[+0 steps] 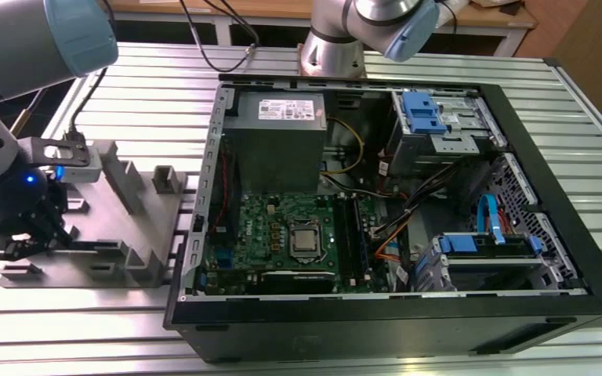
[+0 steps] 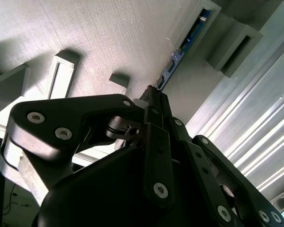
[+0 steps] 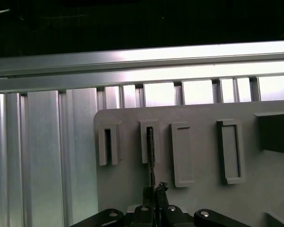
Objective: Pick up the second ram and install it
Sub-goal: 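Pick up the second ram and move it above second insertion slot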
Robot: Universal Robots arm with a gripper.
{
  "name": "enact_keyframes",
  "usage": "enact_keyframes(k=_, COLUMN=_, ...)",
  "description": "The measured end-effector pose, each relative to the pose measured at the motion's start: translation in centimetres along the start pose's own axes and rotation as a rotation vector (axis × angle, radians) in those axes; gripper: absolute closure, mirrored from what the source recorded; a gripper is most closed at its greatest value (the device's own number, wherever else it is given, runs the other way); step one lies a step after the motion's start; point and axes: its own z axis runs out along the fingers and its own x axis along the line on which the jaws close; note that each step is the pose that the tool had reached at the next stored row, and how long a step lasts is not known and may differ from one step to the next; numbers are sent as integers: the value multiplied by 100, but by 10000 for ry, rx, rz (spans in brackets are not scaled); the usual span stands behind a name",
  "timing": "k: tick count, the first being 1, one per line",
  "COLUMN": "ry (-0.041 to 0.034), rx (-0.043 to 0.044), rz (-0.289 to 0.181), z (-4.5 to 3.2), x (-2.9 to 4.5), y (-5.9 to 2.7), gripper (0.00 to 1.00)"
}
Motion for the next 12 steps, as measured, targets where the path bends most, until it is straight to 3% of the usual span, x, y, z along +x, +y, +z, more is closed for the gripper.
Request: enact_keyframes(k=12, ry=-4, rx=2, rz=-49, z=0, x=0, y=0, gripper=90)
